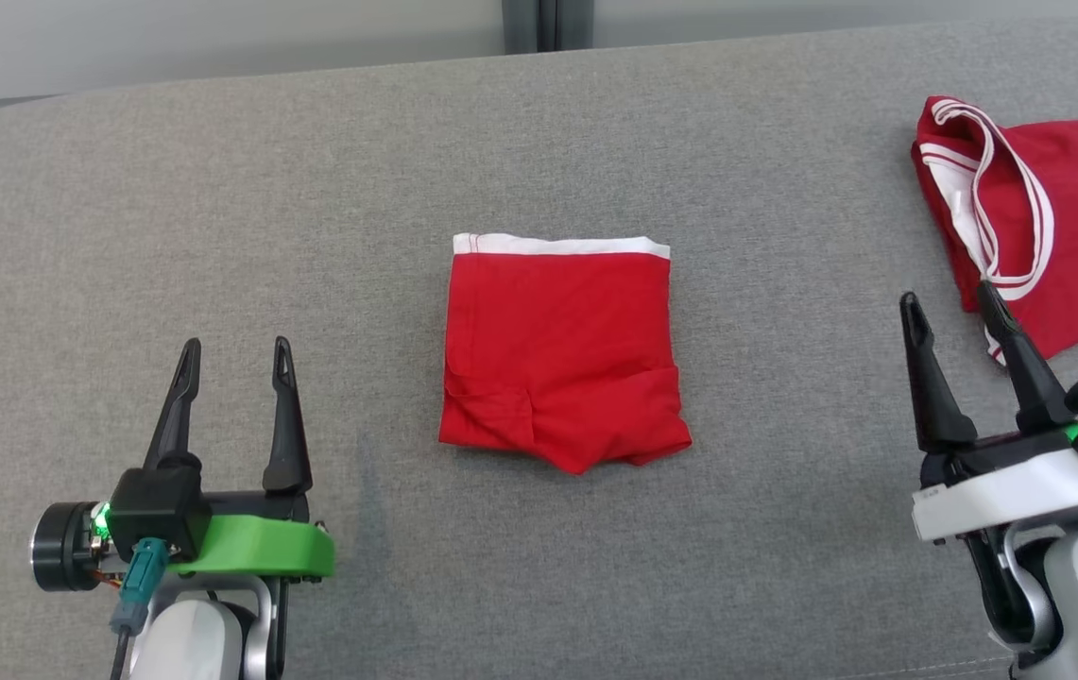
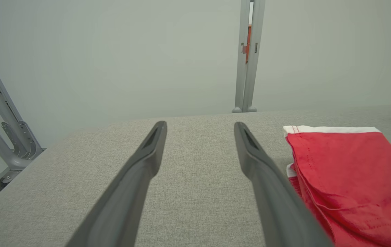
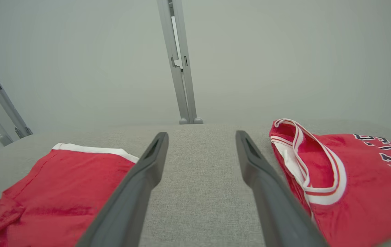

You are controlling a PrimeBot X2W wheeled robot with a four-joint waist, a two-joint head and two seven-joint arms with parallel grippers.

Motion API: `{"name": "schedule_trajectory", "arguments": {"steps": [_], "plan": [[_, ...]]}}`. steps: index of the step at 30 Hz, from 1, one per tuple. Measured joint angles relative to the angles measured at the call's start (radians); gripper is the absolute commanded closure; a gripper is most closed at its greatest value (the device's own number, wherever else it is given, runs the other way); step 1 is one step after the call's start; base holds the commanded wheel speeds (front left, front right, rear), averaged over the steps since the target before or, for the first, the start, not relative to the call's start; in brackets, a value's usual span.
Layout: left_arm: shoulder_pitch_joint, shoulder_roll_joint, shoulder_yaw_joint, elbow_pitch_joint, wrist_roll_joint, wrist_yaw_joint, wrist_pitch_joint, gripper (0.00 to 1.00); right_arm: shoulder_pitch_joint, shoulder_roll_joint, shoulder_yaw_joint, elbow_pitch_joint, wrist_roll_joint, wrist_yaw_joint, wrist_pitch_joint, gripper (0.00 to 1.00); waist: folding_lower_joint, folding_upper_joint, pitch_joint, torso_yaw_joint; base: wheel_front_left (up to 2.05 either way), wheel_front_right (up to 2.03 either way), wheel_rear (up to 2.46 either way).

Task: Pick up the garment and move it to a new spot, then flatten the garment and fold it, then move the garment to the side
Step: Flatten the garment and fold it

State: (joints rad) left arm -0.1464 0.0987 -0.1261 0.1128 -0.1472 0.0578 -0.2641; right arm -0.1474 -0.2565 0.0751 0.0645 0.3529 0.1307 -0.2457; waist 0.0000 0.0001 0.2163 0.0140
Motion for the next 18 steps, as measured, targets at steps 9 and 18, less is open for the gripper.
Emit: {"name": "schedule_trajectory", "arguments": {"steps": [9, 18], "plan": [[0.014, 0.009, -0.007, 0.009, 0.000, 0.004, 0.012, 0.00, 0.090, 0.041, -0.067, -0.086, -0.031, 0.000, 0.053, 0.00, 0.0000, 0.0000, -0.015, -0.014, 0.00, 0.00, 0.00], [0.019, 0.015, -0.013, 0.011, -0.001, 0.009, 0.021, 0.00, 0.106, 0.050, -0.086, -0.115, -0.040, 0.000, 0.073, 0.00, 0.0000, 0.0000, -0.021, -0.012, 0.00, 0.00, 0.00]]}}
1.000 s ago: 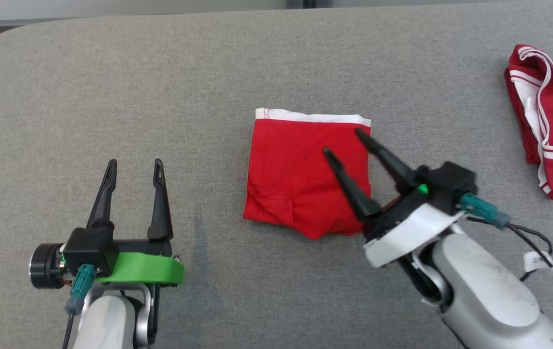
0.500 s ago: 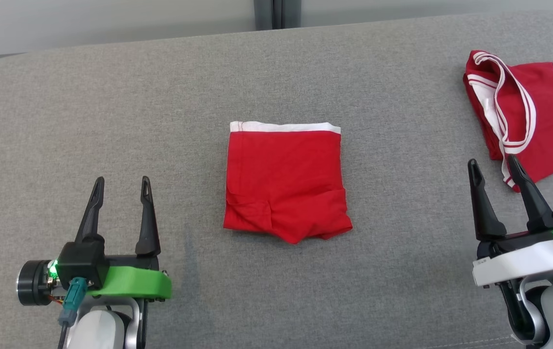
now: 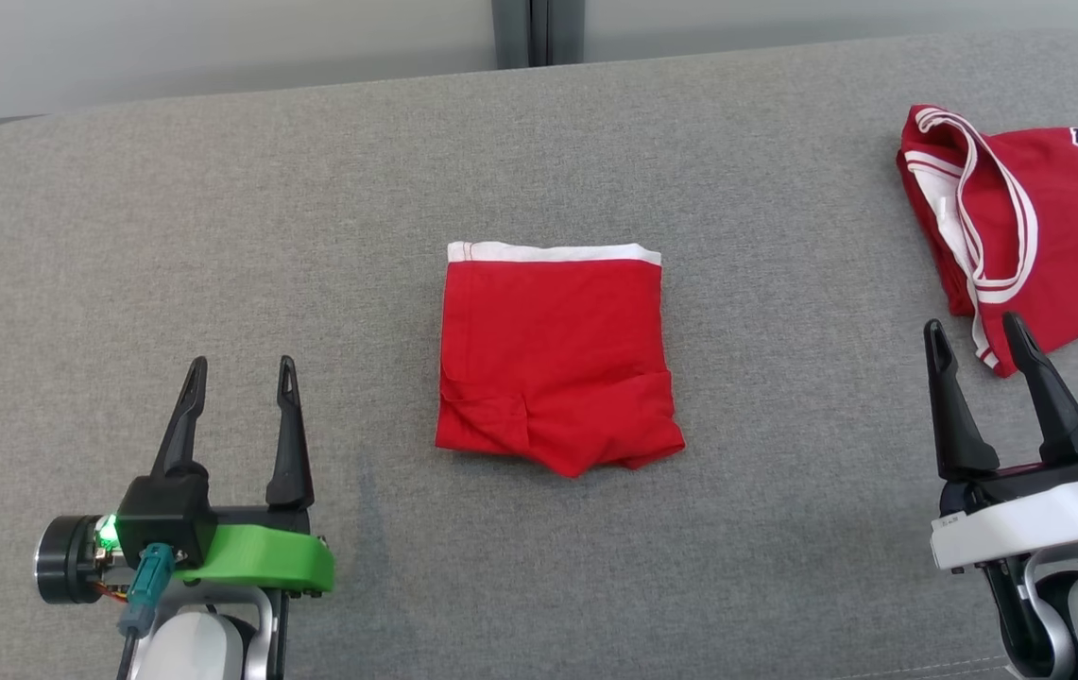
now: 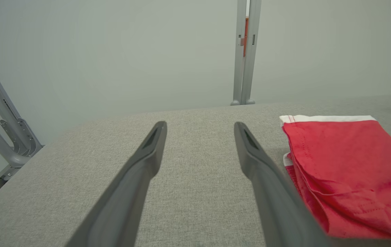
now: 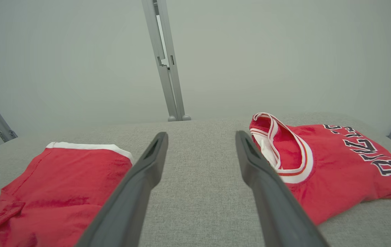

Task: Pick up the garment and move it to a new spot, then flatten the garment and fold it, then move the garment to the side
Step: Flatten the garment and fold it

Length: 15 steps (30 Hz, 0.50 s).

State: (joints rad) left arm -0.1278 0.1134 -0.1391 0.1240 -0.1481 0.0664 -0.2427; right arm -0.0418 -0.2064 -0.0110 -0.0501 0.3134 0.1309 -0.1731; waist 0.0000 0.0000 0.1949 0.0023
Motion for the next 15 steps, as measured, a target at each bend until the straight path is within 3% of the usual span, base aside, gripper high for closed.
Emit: {"name": "schedule_trajectory", "arguments": {"steps": [4, 5, 6, 7, 10, 15], "plan": [[0.001, 0.002, -0.002, 0.000, -0.004, 0.004, 0.004, 0.00, 0.000, -0.004, -0.010, -0.009, -0.009, 0.000, 0.014, 0.00, 0.0000, 0.0000, 0.000, 0.002, 0.00, 0.00, 0.00], [0.001, 0.003, -0.004, -0.002, -0.005, 0.004, 0.004, 0.00, 0.000, -0.006, -0.009, -0.012, -0.009, 0.000, 0.015, 0.24, 0.0000, 0.0000, 0.002, 0.003, 0.00, 0.00, 0.00], [0.001, 0.003, -0.005, -0.003, -0.006, 0.004, 0.004, 0.00, -0.005, -0.009, -0.005, -0.015, -0.009, 0.000, 0.019, 0.68, -0.0001, 0.0000, 0.006, 0.005, 0.00, 0.00, 0.00], [0.000, 0.004, -0.005, -0.005, -0.007, 0.004, 0.005, 0.00, -0.012, -0.012, 0.006, -0.014, -0.009, 0.000, 0.024, 1.00, 0.0000, 0.0000, 0.009, 0.007, 0.00, 0.00, 0.00], [-0.007, 0.004, -0.009, -0.016, -0.007, 0.006, 0.005, 0.00, -0.065, -0.017, 0.072, 0.012, -0.006, 0.000, 0.041, 1.00, 0.0000, 0.0000, 0.026, 0.016, 0.00, 0.00, 0.00], [-0.032, 0.001, -0.019, -0.025, -0.009, 0.013, 0.004, 0.00, -0.198, -0.007, 0.276, 0.132, 0.029, 0.000, 0.044, 1.00, 0.0000, 0.0000, 0.058, 0.045, 0.00, 0.00, 0.00]]}}
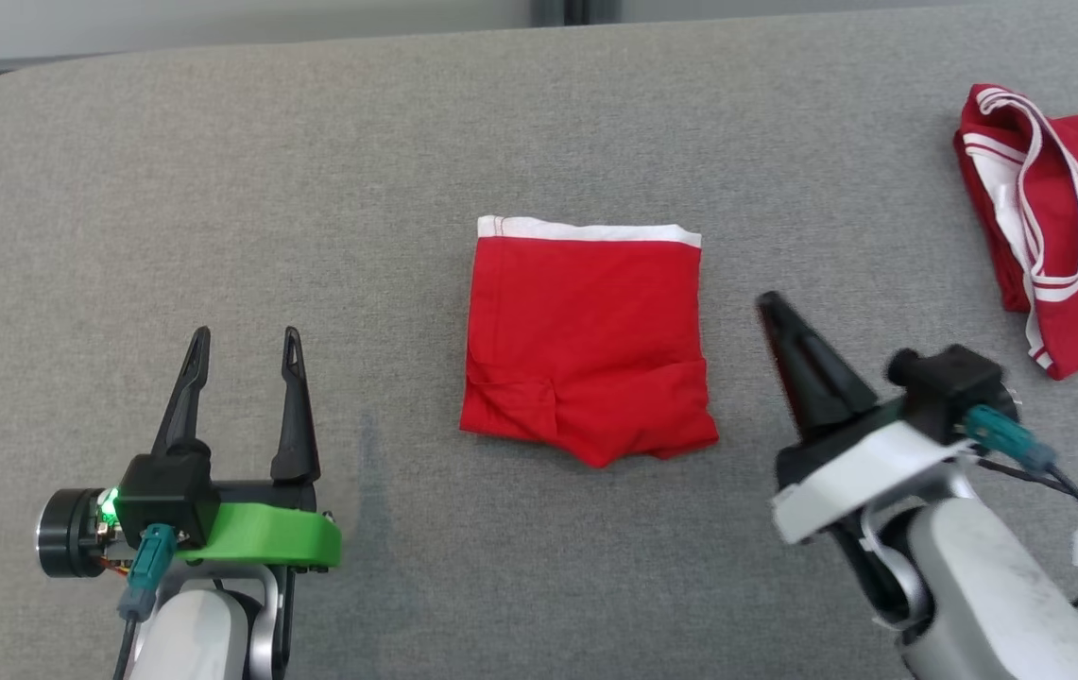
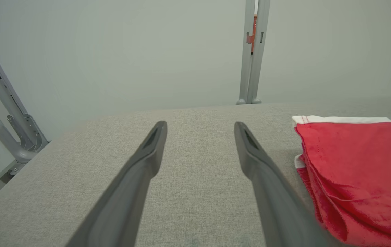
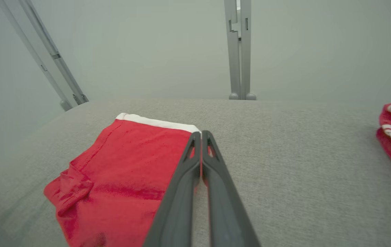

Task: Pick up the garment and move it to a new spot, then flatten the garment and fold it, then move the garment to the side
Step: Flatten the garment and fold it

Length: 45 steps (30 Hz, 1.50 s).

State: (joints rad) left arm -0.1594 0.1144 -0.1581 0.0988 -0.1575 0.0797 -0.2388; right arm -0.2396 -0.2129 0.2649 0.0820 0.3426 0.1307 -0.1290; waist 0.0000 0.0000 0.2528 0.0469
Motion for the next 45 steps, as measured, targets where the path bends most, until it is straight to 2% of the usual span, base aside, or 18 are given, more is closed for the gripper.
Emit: {"name": "schedule_trajectory", "arguments": {"steps": [4, 7, 11, 17, 24, 28, 31, 34, 37, 42, 45], "plan": [[-0.012, -0.002, -0.003, 0.004, 0.000, 0.001, -0.005, 0.00, -0.116, 0.010, 0.200, 0.126, 0.038, 0.000, 0.002, 1.00, 0.0000, 0.0000, 0.023, 0.031, 0.00, 0.00, 0.00], [-0.019, -0.008, -0.009, 0.009, -0.005, 0.004, -0.009, 0.00, -0.186, 0.015, 0.311, 0.243, 0.080, 0.000, 0.004, 1.00, 0.0000, 0.0000, 0.035, 0.060, 0.00, 0.00, 0.00], [-0.024, -0.018, -0.022, 0.018, -0.007, 0.007, -0.014, 0.00, -0.248, 0.021, 0.390, 0.372, 0.133, 0.000, -0.002, 1.00, 0.0000, 0.0000, 0.042, 0.096, 0.00, 0.00, 0.00], [-0.026, -0.028, -0.026, 0.030, -0.020, 0.009, -0.018, 0.00, -0.302, 0.036, 0.515, 0.464, 0.199, 0.000, -0.011, 1.00, 0.0000, 0.0000, 0.041, 0.136, 0.00, 0.00, 0.00], [-0.028, -0.031, -0.025, 0.035, -0.021, 0.009, -0.019, 0.00, -0.341, 0.049, 0.662, 0.495, 0.241, 0.000, -0.042, 1.00, 0.0000, -0.0001, 0.034, 0.161, 0.00, 0.00, 0.00], [-0.025, -0.032, -0.017, 0.031, -0.021, 0.015, -0.022, 0.00, -0.341, 0.050, 0.698, 0.498, 0.263, 0.000, -0.073, 1.00, 0.0000, 0.0000, 0.025, 0.159, 0.00, 0.00, 0.00], [-0.016, -0.030, -0.009, 0.024, -0.020, 0.020, -0.023, 0.00, -0.340, 0.045, 0.693, 0.455, 0.274, 0.000, -0.105, 1.00, 0.0000, 0.0000, 0.020, 0.147, 0.00, 0.00, 0.00], [-0.005, -0.020, -0.003, 0.023, -0.018, 0.022, -0.024, 0.00, -0.324, 0.026, 0.621, 0.382, 0.278, 0.000, -0.125, 1.00, 0.0000, 0.0000, 0.011, 0.128, 0.00, 0.00, 0.00], [0.006, -0.008, -0.001, 0.022, -0.016, 0.022, -0.024, 0.00, -0.270, -0.008, 0.491, 0.308, 0.257, 0.000, -0.130, 0.00, 0.0000, 0.0000, 0.000, 0.102, 0.00, 0.00, 0.00], [0.017, 0.008, 0.001, 0.021, -0.013, 0.026, -0.022, 0.00, -0.125, -0.030, 0.169, 0.150, 0.157, 0.000, -0.133, 0.00, 0.0000, 0.0000, -0.024, 0.054, 0.00, 0.00, 0.00], [0.031, 0.020, 0.004, 0.022, -0.013, 0.027, -0.014, 0.00, -0.025, -0.033, 0.014, 0.088, 0.098, 0.000, -0.133, 0.00, 0.0000, 0.0000, -0.043, 0.026, 0.00, 0.00, 0.00]]}}
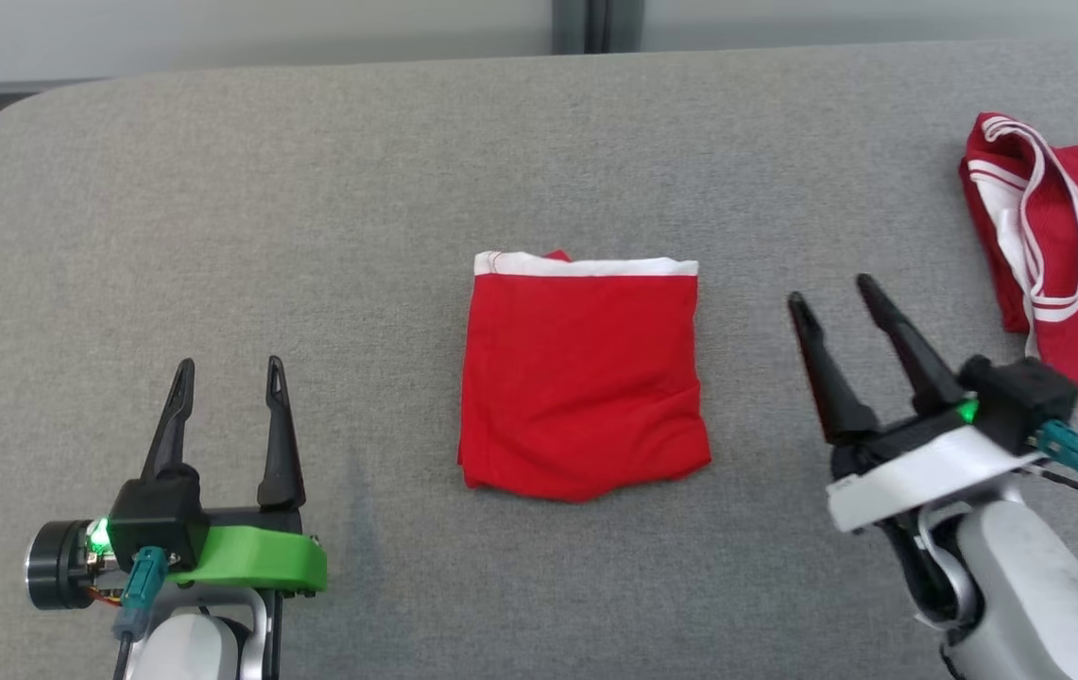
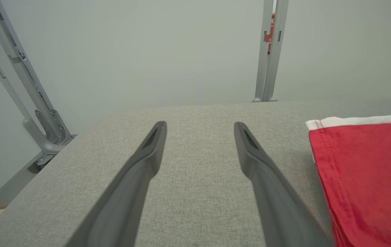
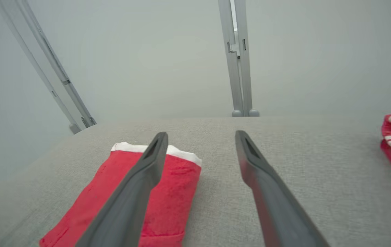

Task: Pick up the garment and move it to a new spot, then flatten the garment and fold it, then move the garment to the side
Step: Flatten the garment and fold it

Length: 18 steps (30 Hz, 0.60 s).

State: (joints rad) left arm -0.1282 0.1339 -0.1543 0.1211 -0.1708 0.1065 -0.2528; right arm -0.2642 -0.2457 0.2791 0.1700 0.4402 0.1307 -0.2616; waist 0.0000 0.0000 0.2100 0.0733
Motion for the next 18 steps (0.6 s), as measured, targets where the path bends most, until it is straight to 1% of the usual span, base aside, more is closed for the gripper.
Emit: {"name": "schedule_trajectory", "arguments": {"steps": [3, 5, 7, 10, 18], "plan": [[0.015, 0.008, -0.002, -0.002, 0.000, 0.001, 0.011, 0.00, 0.073, -0.001, -0.106, -0.038, -0.044, 0.000, 0.000, 0.00, 0.0000, 0.0000, -0.023, -0.024, 0.00, 0.00, 0.00], [0.031, 0.012, -0.002, -0.002, 0.000, 0.001, 0.019, 0.00, 0.115, 0.002, -0.156, -0.064, -0.068, 0.000, 0.016, 0.00, 0.0000, 0.0000, -0.040, -0.037, 0.00, 0.00, 0.00], [0.055, 0.019, -0.004, -0.004, -0.002, 0.001, 0.029, 0.00, 0.171, 0.019, -0.205, -0.106, -0.092, 0.000, 0.047, 0.00, 0.0000, 0.0000, -0.066, -0.055, 0.00, 0.00, 0.00], [0.090, 0.026, -0.010, -0.005, -0.004, 0.001, 0.041, 0.00, 0.231, 0.039, -0.239, -0.147, -0.107, 0.000, 0.075, 0.00, 0.0000, 0.0000, -0.096, -0.069, 0.00, 0.00, 0.00], [0.157, 0.029, -0.015, -0.013, -0.016, 0.008, 0.058, 0.00, 0.329, 0.079, -0.264, -0.223, -0.129, 0.000, 0.128, 0.00, 0.0000, 0.0000, -0.169, -0.085, 0.00, 0.00, 0.00]]}}
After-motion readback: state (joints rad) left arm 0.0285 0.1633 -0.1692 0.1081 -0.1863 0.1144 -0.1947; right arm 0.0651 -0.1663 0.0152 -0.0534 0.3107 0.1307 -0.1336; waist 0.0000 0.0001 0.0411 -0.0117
